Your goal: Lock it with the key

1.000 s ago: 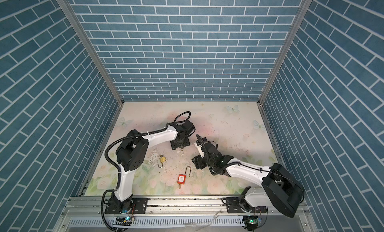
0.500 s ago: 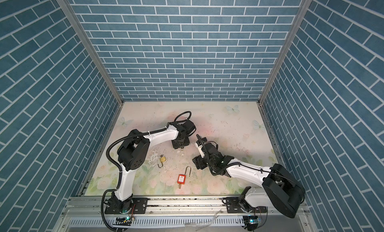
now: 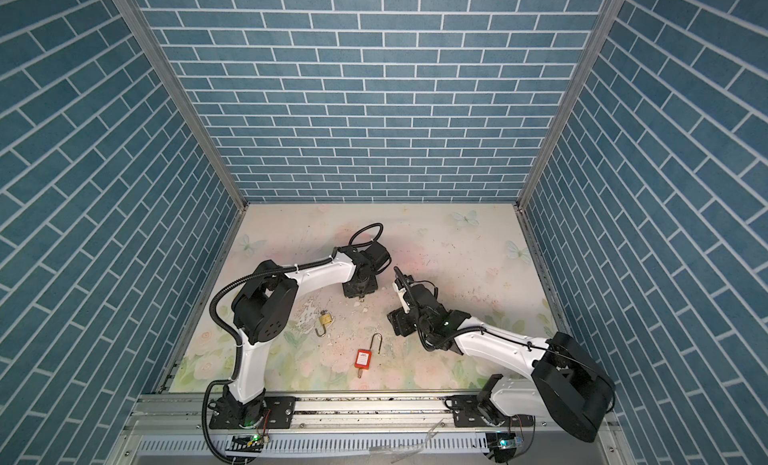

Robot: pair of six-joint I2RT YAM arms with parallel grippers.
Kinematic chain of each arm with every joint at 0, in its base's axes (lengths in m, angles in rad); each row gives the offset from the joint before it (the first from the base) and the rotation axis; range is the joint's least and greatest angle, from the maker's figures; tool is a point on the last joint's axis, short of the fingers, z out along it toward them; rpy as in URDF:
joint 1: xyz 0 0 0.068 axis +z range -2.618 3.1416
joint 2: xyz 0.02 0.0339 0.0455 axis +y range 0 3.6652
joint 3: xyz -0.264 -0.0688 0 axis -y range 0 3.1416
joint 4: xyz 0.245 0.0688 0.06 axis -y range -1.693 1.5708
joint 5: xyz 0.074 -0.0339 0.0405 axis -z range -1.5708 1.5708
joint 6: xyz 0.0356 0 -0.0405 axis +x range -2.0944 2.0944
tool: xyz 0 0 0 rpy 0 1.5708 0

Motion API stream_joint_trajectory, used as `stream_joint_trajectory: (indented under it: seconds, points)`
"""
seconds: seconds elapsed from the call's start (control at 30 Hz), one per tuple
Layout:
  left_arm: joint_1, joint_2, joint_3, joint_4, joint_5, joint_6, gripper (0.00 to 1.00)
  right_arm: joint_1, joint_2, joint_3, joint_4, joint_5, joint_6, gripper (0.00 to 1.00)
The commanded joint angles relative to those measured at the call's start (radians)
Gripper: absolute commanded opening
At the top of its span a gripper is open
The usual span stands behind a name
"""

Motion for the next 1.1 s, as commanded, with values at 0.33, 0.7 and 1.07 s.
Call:
stream_joint_trajectory:
  seconds: [0.33, 0.7, 1.07]
  points:
    - [0.0, -0.339, -0.144, 0.304, -0.162, 0.459, 0.08, -0.282, -0.17, 0.135, -0.095, -0.177, 0.06, 0.78]
    - [-0.001, -0.58, -0.377, 0.595, 0.109, 0.922, 0.08, -0.469, -0.061, 0.324, -0.234, -0.601, 0.071, 0.8]
    - [-0.001, -0.73, -0.661, 0.905, 0.394, 1.193, 0.14, -0.461, 0.064, 0.353, -0.325, -0.783, 0.049, 0.81]
